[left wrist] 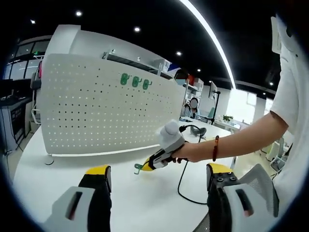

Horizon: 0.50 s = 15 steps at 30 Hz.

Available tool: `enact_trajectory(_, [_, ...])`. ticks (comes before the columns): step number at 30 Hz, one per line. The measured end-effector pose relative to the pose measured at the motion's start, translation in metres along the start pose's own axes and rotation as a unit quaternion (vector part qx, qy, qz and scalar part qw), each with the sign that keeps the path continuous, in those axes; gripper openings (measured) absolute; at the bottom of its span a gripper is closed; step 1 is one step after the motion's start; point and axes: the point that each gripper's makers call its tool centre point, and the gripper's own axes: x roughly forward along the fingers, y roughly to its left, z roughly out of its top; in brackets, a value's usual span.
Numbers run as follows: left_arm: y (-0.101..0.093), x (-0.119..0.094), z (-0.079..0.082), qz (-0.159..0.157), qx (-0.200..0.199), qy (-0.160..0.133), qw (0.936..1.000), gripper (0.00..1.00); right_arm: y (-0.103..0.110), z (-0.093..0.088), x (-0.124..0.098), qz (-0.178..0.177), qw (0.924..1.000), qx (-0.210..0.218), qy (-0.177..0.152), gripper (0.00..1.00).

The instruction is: Insert the hook assembly into the mounting plate slot until the hook locks in place.

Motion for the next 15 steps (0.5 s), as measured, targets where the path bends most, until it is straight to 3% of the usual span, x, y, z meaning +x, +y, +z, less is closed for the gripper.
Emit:
enact_trajectory(7, [0.002,-0.004,0.002,0.008,-0.003,-0.006,0.9999,0.79,0.005,0.01,-0.014,-0.004,0.9997,0.008,-0.024,0.02])
enact_trajectory(15, [0.002,-0.005,0.004,0.008,-0.011,-0.014,0.9998,0.79,0.017,0.01,-0.025,-0.006,0.999,0.018,-0.041,0.02])
